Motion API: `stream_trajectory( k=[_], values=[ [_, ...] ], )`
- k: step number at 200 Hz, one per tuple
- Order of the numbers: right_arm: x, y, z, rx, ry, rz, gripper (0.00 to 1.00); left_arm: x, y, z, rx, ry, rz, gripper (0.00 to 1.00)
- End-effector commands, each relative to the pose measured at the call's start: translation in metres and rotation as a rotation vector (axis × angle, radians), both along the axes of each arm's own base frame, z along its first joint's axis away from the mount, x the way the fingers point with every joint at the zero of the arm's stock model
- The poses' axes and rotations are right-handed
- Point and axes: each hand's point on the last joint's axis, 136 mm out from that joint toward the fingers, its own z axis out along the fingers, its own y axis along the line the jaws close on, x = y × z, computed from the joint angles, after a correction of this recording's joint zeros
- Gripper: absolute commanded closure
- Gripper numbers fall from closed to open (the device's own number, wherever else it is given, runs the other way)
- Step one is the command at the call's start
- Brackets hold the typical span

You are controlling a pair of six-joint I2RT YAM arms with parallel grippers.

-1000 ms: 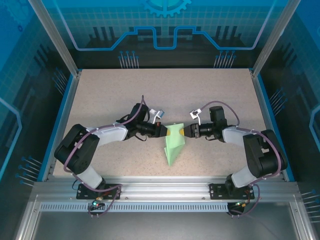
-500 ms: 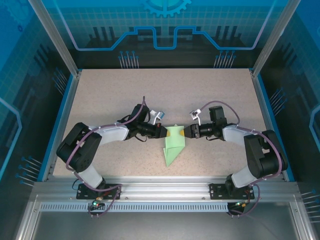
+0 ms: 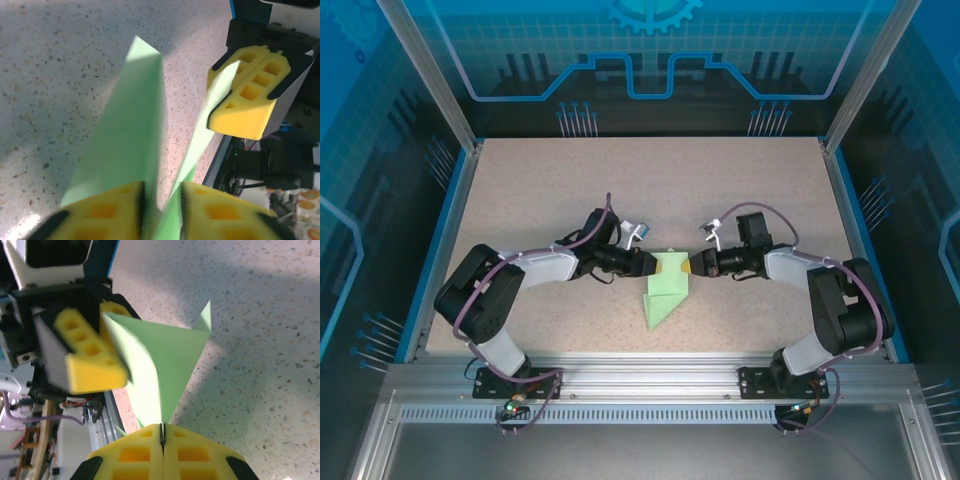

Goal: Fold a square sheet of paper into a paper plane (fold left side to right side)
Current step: Place the paper at the center of the table, then fold the wing for the fifth time at the center of the table.

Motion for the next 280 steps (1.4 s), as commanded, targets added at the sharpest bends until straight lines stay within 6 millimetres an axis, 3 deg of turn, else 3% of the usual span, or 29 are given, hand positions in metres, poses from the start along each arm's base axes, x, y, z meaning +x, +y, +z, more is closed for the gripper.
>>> stream_trajectory(
  k=[1, 18, 48, 83, 112, 120, 149, 227, 280],
  values=[
    [0.004, -0.002, -0.011, -0.058, 0.099, -0.046, 1.00, 0.007, 0.001, 0.010, 0.036, -0.070, 0.004, 0.50],
    [0.006, -0.003, -0.015, -0.078, 0.155, -0.073, 1.00, 0.014, 0.012, 0.013, 0.114, -0.123, 0.052, 0.38],
    [0.011, -0.007, -0.021, -0.138, 0.241, -0.118, 1.00, 0.020, 0.032, 0.031, 0.218, -0.248, 0.132, 0.33],
    [0.016, -0.007, -0.023, -0.182, 0.300, -0.145, 1.00, -0.012, 0.027, 0.047, 0.343, -0.388, 0.049, 0.33],
    [0.015, -0.006, -0.032, -0.219, 0.361, -0.150, 1.00, -0.051, 0.014, 0.034, 0.516, -0.451, -0.077, 0.32],
    [0.024, -0.003, -0.025, -0.211, 0.346, -0.153, 1.00, -0.062, 0.008, 0.029, 0.559, -0.463, -0.110, 0.32],
    [0.027, -0.001, -0.028, -0.221, 0.379, -0.159, 1.00, -0.083, -0.009, 0.012, 0.707, -0.511, -0.156, 0.30],
    [0.029, 0.006, -0.034, -0.223, 0.412, -0.147, 1.00, -0.068, -0.021, -0.026, 1.028, -0.534, -0.069, 0.26],
    [0.029, 0.008, -0.036, -0.218, 0.417, -0.138, 1.00, -0.063, -0.020, -0.041, 1.092, -0.519, -0.048, 0.27]
  ],
)
